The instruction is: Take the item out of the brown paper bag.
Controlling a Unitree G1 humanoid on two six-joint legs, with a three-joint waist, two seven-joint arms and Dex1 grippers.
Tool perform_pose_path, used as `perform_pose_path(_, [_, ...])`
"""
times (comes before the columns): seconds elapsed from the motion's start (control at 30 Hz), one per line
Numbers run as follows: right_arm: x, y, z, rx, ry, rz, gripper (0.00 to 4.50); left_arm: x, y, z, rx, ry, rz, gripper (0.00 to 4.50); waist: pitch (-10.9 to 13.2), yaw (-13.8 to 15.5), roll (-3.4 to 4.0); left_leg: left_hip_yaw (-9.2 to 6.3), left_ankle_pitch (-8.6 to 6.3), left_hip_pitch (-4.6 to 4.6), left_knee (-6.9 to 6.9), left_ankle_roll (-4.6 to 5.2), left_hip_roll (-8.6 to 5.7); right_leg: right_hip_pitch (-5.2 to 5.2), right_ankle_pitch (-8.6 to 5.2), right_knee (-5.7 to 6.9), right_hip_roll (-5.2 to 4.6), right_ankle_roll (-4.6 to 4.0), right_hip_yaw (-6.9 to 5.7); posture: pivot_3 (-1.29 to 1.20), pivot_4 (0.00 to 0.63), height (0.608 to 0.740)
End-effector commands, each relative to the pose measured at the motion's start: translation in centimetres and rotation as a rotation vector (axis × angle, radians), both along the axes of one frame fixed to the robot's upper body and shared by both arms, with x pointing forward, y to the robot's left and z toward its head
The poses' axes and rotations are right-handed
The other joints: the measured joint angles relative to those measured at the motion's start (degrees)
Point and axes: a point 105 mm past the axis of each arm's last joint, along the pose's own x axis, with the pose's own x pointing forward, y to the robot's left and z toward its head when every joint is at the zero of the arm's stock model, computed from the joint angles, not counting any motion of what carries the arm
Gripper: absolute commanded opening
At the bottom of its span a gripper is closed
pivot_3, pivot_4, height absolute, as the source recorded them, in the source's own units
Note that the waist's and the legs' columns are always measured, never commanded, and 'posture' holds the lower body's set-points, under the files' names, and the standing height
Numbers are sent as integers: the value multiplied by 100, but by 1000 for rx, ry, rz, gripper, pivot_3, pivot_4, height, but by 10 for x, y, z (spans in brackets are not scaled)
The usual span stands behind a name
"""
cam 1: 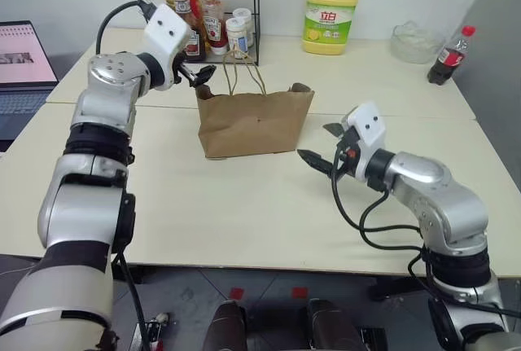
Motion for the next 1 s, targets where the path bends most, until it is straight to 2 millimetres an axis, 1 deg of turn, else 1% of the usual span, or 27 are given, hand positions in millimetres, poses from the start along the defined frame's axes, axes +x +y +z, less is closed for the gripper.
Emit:
perform_pose_path(0.03, [-2,-3,15,9,-89,-47,4460,5,-4,3,108,-10,16,4500,0,-11,0,0,0,0,0,0,-1,-2,0,1,0,0,1,0,150,740])
perform_pose_path(0.17, [3,-7,18,31,-94,-90,4460,5,-18,-14,180,79,-60,4500,0,-14,0,0,0,-1,-1,0,0,-4,0,3,2,0,1,0,150,740])
perform_pose_path(0.27, [5,-9,17,30,-93,-108,4460,1,-23,-24,211,139,-125,4500,0,-10,0,-1,1,-8,1,-1,0,-9,0,3,2,0,0,0,150,740])
perform_pose_path(0.37, [9,-12,17,38,-93,-121,4460,-5,-27,-31,233,192,-184,4500,0,-11,0,-1,1,-9,1,-2,0,-10,0,5,2,0,-1,0,150,740])
perform_pose_path(0.5, [16,-17,18,46,-93,-136,4460,-14,-33,-35,242,248,-278,4500,0,-11,0,-1,1,-10,3,-1,0,-10,0,5,1,0,-1,0,150,740])
perform_pose_path(0.57, [22,-22,18,48,-91,-155,4460,-19,-34,-35,246,267,-317,4500,0,-11,0,-1,1,-10,3,-1,0,-10,0,5,1,0,-1,0,150,740])
perform_pose_path(0.7, [41,-46,13,40,-67,-279,4460,-31,-42,-37,236,286,-378,4500,0,-10,0,-1,1,-10,5,-1,1,-10,0,9,1,0,-1,0,150,740])
perform_pose_path(0.73, [51,-61,9,39,-53,-366,4460,-40,-46,-39,225,299,-404,4500,0,-10,0,-1,1,-10,6,-2,1,-10,0,11,0,0,0,0,150,740])
perform_pose_path(0.77, [56,-71,7,38,-44,-426,4460,-47,-50,-41,218,310,-422,4500,0,-13,1,-1,1,-10,7,-2,1,-10,0,14,0,0,0,0,150,740])
perform_pose_path(0.8, [59,-76,6,38,-39,-463,4460,-54,-52,-42,212,317,-431,4500,0,-11,1,0,5,-10,7,-9,0,-9,0,16,-1,0,4,0,150,740])
perform_pose_path(0.83, [63,-83,4,33,-35,-496,4460,-65,-55,-47,205,337,-447,4500,0,-9,1,0,11,-10,8,-20,0,-10,0,19,-2,0,4,0,150,740])
perform_pose_path(0.93, [66,-89,3,33,-33,-525,4460,-91,-59,-58,193,385,-465,4500,0,-19,1,-2,12,-10,11,-22,1,-12,0,30,-1,0,5,0,150,740])
perform_pose_path(1.0, [68,-91,3,38,-34,-536,4460,-102,-60,-64,189,409,-463,4500,0,-19,1,-2,12,-10,13,-21,2,-15,0,38,0,0,5,0,150,740])
